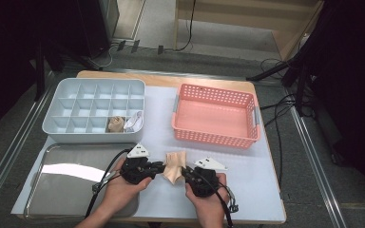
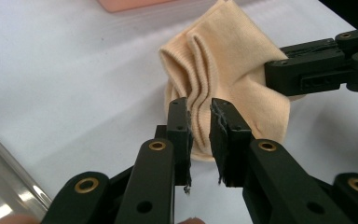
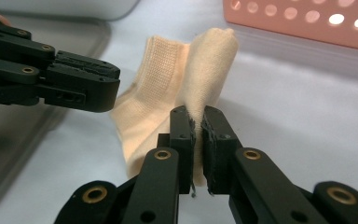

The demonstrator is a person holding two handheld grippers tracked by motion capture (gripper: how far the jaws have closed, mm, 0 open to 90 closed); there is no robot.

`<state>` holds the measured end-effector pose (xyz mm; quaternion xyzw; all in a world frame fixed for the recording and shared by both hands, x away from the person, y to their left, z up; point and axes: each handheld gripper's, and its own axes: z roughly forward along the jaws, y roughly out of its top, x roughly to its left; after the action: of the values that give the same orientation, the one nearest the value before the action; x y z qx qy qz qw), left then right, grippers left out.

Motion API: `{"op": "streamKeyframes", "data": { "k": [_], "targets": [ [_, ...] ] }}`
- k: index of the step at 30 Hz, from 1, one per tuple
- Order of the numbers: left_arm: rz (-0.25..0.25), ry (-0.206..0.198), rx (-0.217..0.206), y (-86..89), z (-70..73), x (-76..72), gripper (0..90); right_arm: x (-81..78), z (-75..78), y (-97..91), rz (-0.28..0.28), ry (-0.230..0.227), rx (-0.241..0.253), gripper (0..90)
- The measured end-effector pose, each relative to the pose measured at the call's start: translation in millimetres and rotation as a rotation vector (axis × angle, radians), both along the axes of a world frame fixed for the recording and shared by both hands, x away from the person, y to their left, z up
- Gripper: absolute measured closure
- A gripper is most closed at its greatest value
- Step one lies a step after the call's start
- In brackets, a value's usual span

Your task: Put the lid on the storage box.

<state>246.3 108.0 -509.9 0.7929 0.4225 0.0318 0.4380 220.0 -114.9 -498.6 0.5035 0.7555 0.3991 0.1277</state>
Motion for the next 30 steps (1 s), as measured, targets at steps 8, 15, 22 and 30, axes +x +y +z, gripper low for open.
{"op": "streamKeyframes", "data": {
  "k": [8,15,22,30],
  "targets": [
    [0.012,0.054,0.003,-1.5,-5.4,6.6,89.7,3.7,-0.9,21.5,0.032,-0.002,-0.002,81.2],
    [0.032,0.071,-0.014,3.9,-6.9,9.2,88.5,3.4,-8.2,38.5,0.073,-0.028,0.009,79.4],
    [0.086,0.099,-0.112,9.7,5.3,20.1,78.5,-0.5,-18.8,43.7,0.065,-0.081,-0.009,76.1],
    [0.061,0.07,-0.059,-12.3,8.9,25.5,85.9,-9.4,-19.6,43.1,0.096,-0.133,-0.028,69.2]
  ]
}}
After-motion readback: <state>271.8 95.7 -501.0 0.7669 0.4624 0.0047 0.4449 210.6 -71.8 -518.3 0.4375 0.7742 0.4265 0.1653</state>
